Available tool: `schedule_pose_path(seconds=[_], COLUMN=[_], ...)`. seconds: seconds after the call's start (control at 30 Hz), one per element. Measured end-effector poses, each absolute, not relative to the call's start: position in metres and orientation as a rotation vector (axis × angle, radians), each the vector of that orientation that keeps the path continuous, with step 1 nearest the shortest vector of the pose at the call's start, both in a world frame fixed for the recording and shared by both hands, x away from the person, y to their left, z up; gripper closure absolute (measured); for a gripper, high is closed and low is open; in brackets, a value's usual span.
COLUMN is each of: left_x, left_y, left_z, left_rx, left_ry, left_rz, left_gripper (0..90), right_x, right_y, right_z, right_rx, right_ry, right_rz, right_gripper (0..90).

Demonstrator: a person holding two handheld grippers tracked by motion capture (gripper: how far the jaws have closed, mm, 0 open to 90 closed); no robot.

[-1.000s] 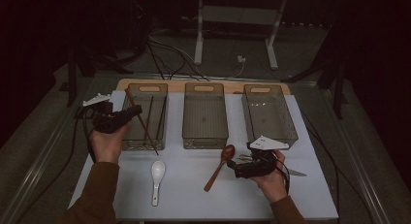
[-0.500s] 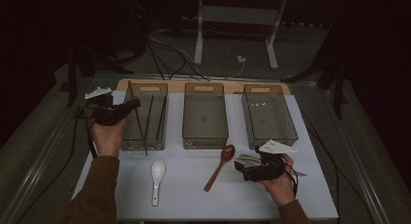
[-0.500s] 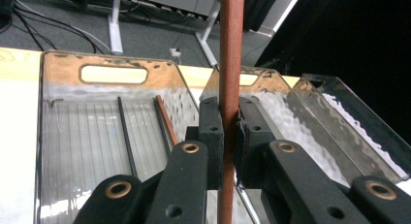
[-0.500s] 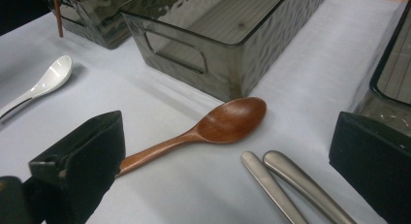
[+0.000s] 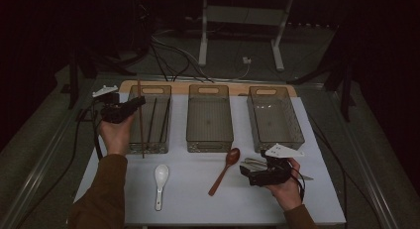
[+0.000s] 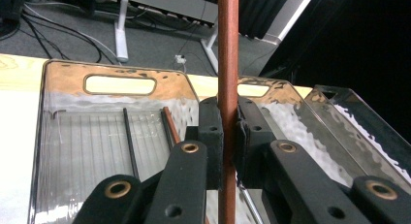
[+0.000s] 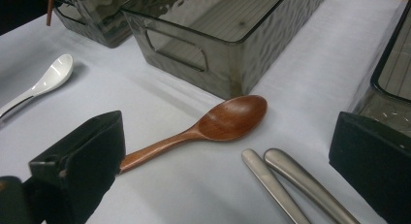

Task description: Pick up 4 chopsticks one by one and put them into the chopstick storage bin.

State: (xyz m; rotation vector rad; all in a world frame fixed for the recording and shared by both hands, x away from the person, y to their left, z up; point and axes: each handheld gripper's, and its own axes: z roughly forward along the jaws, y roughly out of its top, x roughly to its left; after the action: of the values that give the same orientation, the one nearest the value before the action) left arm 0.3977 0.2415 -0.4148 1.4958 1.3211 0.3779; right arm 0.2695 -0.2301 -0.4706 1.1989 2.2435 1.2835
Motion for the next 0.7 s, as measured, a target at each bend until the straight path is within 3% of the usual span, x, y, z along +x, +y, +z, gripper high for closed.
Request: schedule_pose_path(seconds=[0.53,0.57,0.63,0.7], left_x=[0.427,0.428,0.429,0.427], left_y=[0.234,0.234,0.235,0.235], left_z=[-0.433,-0.435,-0.437,-0.436], left_rx=[1.503,1.511,1.503,1.495], left_ry=[1.375,1.383,1.399,1.402], left_rz=[0.39,0.397,0.408,0.444], left_gripper=[83.8,81.6,62.8,49.5], right_x=[0.27,0.27,0.269,0.269], right_y=[-0.231,-0.231,-0.232,-0.233], right_z=[-0.472,-0.472,-0.472,-0.472], right_rx=[1.203,1.202,1.203,1.202], right_ry=[2.244,2.245,2.244,2.24], right_rz=[1.291,1.293,1.295,1.298], right_gripper=[0.0,0.0,0.0,0.0])
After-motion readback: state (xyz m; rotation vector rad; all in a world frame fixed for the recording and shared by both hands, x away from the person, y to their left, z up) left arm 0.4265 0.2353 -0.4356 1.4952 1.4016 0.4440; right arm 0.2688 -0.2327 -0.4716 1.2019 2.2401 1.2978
